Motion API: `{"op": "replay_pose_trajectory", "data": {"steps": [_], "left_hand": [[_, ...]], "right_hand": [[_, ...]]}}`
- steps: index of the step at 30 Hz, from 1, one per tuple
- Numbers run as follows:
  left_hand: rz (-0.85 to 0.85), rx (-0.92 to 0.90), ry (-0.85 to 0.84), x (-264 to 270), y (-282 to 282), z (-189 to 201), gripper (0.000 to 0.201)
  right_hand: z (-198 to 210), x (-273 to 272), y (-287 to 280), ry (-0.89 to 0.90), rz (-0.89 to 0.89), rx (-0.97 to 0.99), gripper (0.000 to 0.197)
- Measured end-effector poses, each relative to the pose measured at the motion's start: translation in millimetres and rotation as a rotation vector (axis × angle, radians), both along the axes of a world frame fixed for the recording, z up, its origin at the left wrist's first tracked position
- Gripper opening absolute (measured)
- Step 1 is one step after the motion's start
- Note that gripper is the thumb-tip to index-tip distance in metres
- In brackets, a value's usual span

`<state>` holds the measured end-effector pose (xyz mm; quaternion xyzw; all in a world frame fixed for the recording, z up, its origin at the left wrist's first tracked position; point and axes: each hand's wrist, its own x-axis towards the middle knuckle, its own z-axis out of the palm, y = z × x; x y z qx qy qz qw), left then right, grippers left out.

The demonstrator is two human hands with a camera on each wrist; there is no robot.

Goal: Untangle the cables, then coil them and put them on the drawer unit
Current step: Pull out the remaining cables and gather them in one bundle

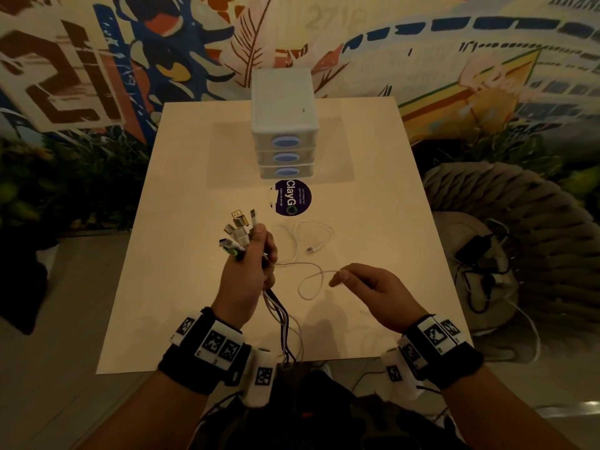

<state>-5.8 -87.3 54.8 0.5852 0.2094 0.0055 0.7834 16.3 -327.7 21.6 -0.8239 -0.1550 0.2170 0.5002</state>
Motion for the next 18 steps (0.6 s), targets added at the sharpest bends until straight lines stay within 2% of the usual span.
{"op": "replay_pose_trajectory", "data": {"steps": [4, 8, 12, 18], "left_hand": [[-0.054, 0.119, -0.004, 1, -8, -5, 0.040], [-0.128, 0.224, 0.067, 0, -10, -7, 0.041], [-0.110, 0.320, 0.156, 1, -8, -10, 0.037], [-0.090, 0.473, 0.248, 4, 0, -19, 0.029]], "right_hand": [[16, 3, 12, -0.089, -0.054, 0.053, 0.025], [30, 11, 20, -0.226, -0.081, -0.040, 0.022], [42, 19, 18, -0.322, -0.096, -0.097, 0.022], [49, 22, 10, -0.366, -0.209, -0.036, 0.011]]}}
